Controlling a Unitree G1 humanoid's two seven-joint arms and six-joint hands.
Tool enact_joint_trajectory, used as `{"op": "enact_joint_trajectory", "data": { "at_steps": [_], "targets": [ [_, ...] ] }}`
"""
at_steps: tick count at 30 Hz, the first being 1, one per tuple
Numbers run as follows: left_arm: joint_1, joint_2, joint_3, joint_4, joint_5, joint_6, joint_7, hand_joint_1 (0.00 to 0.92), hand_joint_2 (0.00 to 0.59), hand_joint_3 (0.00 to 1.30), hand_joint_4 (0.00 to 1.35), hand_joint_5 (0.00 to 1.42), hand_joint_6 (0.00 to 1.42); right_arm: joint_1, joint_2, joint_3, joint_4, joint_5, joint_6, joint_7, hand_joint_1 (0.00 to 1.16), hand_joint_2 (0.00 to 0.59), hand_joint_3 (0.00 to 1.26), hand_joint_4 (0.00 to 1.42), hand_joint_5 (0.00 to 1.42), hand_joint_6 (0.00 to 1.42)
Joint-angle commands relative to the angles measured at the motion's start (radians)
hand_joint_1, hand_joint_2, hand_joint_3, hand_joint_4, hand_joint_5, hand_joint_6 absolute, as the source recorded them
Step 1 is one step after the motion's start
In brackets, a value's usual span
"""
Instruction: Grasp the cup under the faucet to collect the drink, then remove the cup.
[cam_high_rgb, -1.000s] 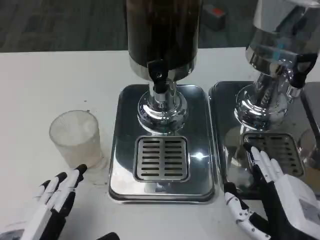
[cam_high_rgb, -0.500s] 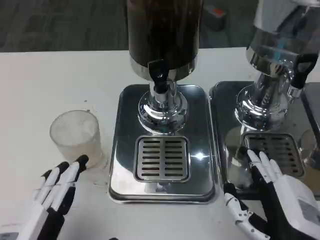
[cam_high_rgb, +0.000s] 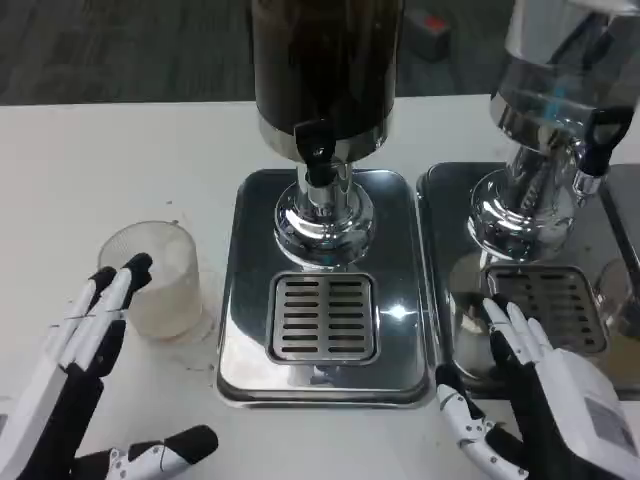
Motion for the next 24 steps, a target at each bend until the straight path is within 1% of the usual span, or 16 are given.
{"op": "enact_joint_trajectory", "data": {
  "at_steps": [1, 4, 6, 10, 15, 20, 24],
  "targets": [
    [-0.047, 0.017, 0.023, 0.047, -0.023, -0.017, 0.0, 0.0, 0.018, 0.0, 0.0, 0.0, 0.14, 0.002, 0.016, 0.009, -0.005, -0.007, 0.014, -0.007, 0.28, 0.461, 0.08, 0.0, 0.0, 0.11],
    [-0.08, 0.019, 0.029, 0.073, -0.033, -0.011, -0.004, 0.0, 0.015, 0.0, 0.0, 0.02, 0.14, 0.001, 0.018, 0.012, -0.001, -0.006, 0.014, -0.01, 0.28, 0.461, 0.08, 0.0, 0.0, 0.11],
    [-0.118, 0.028, 0.03, 0.104, -0.052, 0.004, -0.023, 0.0, 0.014, 0.0, 0.0, 0.03, 0.14, 0.0, 0.02, 0.013, 0.005, -0.002, 0.012, -0.012, 0.28, 0.461, 0.08, 0.0, 0.0, 0.11],
    [-0.165, 0.038, 0.033, 0.14, -0.07, 0.007, -0.038, 0.0, 0.012, 0.0, 0.0, 0.08, 0.19, -0.005, 0.021, 0.011, 0.015, 0.007, 0.007, -0.013, 0.28, 0.461, 0.08, 0.0, 0.0, 0.12],
    [-0.23, 0.045, 0.02, 0.18, -0.099, 0.005, -0.072, 0.0, 0.009, 0.0, 0.0, 0.11, 0.21, -0.014, 0.006, 0.008, 0.022, 0.026, -0.002, 0.002, 0.28, 0.461, 0.08, 0.01, 0.0, 0.12],
    [-0.28, 0.049, 0.01, 0.219, -0.116, 0.004, -0.108, 0.0, 0.008, 0.0, 0.0, 0.11, 0.21, -0.027, -0.007, 0.008, 0.025, 0.039, 0.003, 0.007, 0.28, 0.457, 0.09, 0.03, 0.0, 0.13],
    [-0.321, 0.048, 0.002, 0.256, -0.123, 0.007, -0.12, 0.007, 0.0, 0.0, 0.0, 0.12, 0.22, -0.031, -0.008, 0.007, 0.025, 0.048, 0.009, 0.012, 0.28, 0.455, 0.1, 0.04, 0.0, 0.13]
  ]
}}
